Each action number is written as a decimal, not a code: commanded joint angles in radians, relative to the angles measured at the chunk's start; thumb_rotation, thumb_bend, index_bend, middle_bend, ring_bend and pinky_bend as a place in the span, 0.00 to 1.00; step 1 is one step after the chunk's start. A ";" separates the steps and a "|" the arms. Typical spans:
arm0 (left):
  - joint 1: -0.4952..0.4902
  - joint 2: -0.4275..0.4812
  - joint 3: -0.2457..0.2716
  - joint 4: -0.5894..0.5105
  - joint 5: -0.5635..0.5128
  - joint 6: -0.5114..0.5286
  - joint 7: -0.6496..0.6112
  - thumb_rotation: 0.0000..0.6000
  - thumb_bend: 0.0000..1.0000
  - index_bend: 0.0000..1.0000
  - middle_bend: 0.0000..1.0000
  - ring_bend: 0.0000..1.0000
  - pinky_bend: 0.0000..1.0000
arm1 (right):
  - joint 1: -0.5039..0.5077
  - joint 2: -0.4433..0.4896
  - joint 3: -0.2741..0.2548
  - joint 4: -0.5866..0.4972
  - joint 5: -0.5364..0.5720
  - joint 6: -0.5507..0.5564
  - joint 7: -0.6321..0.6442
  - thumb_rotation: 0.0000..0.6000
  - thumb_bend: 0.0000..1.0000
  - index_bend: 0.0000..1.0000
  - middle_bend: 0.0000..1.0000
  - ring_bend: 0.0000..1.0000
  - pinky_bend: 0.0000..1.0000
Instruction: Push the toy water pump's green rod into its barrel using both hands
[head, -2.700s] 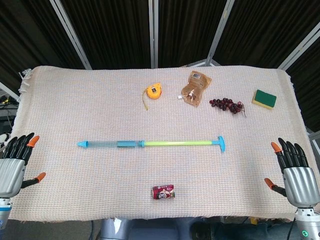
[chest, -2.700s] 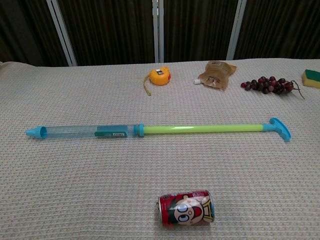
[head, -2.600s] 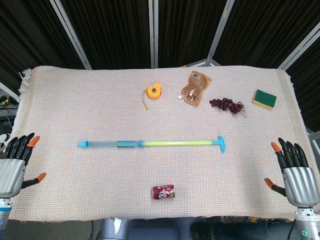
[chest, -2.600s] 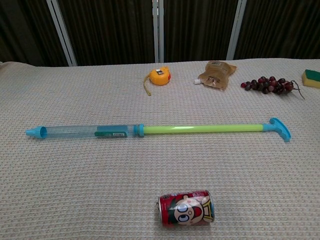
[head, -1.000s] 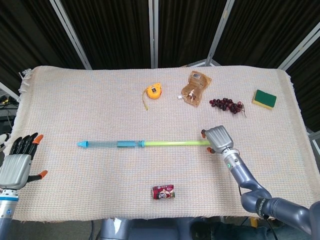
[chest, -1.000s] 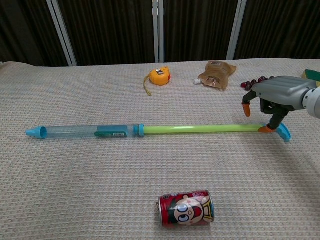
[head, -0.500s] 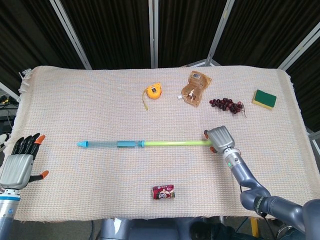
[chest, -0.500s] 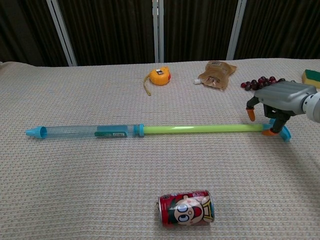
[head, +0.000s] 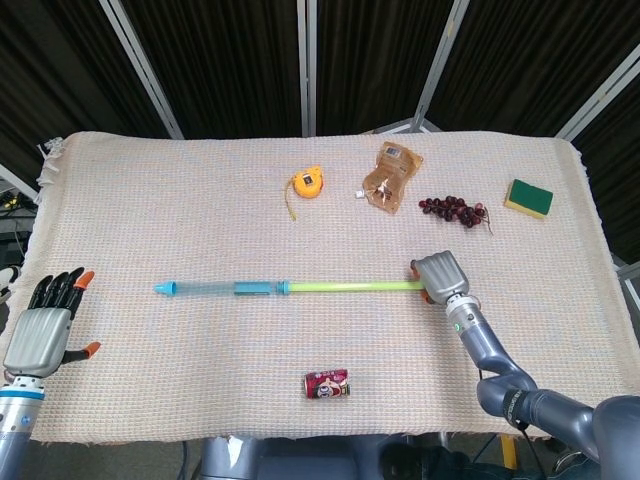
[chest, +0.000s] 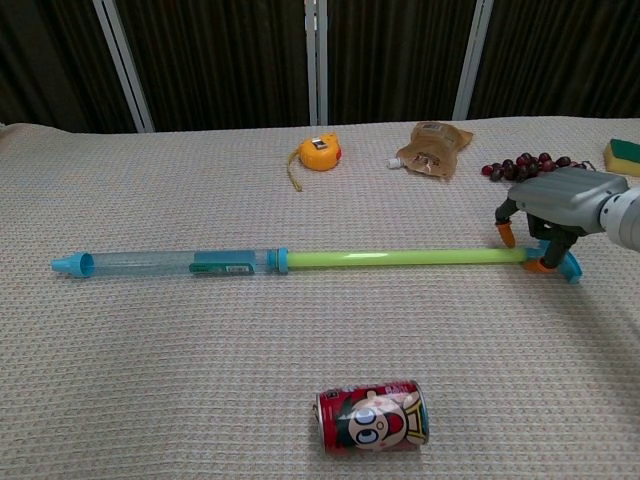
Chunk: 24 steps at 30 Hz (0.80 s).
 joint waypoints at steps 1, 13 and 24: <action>-0.001 -0.002 0.000 0.001 -0.002 -0.003 0.002 1.00 0.00 0.00 0.00 0.00 0.00 | 0.000 -0.001 0.001 0.000 0.005 -0.002 0.000 1.00 0.24 0.54 1.00 1.00 1.00; -0.131 -0.105 -0.060 0.061 -0.041 -0.157 0.040 1.00 0.00 0.00 0.42 0.38 0.33 | -0.004 0.026 0.016 -0.081 0.069 0.010 -0.046 1.00 0.36 0.65 1.00 1.00 1.00; -0.306 -0.254 -0.134 0.203 -0.170 -0.395 -0.017 1.00 0.00 0.21 0.90 0.86 1.00 | -0.002 0.035 0.023 -0.145 0.162 0.048 -0.149 1.00 0.37 0.67 1.00 1.00 1.00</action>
